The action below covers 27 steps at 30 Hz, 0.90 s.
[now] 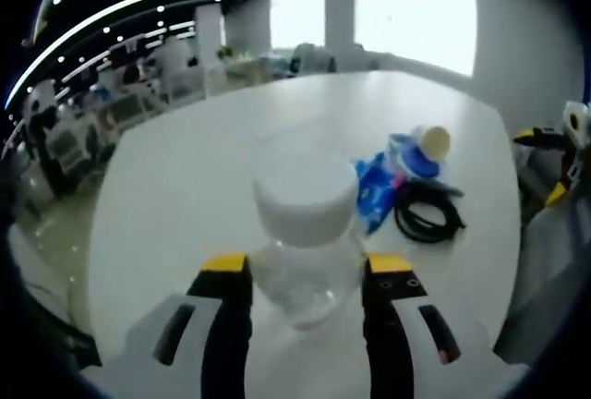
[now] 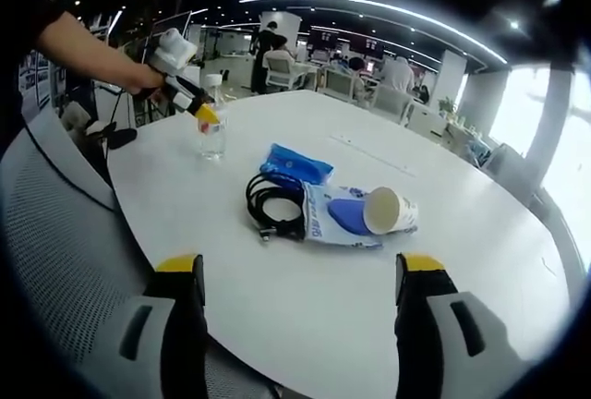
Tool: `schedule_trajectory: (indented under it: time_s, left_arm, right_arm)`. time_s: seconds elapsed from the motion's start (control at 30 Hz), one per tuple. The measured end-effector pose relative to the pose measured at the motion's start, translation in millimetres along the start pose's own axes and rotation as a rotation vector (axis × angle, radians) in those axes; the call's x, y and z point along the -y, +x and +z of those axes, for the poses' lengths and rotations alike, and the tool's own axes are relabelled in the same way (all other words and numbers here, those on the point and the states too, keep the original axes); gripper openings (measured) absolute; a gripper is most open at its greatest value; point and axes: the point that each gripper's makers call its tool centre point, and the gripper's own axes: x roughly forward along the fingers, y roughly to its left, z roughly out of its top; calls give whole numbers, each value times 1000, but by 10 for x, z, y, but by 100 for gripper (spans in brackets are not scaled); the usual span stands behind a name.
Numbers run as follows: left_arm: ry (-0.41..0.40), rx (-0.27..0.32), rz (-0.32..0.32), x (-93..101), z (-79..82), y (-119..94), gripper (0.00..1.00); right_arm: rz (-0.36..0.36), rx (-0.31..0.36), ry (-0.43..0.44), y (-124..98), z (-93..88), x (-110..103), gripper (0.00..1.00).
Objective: Arrange the tabletop items into an orderly group along one side of the table until the central work area is clear of visible clutter.
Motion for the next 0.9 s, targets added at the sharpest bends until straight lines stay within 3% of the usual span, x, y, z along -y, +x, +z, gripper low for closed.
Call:
schedule_trajectory:
  time_s: [0.53, 0.9]
  left_arm:
    - [-33, 18, -2, -136, 115, 61, 43]
    - [19, 6, 3, -288, 269, 111, 43]
  right_arm:
    - [-30, 5, 2, -15, 3, 66, 88]
    - [-38, -21, 8, -10, -47, 85, 91]
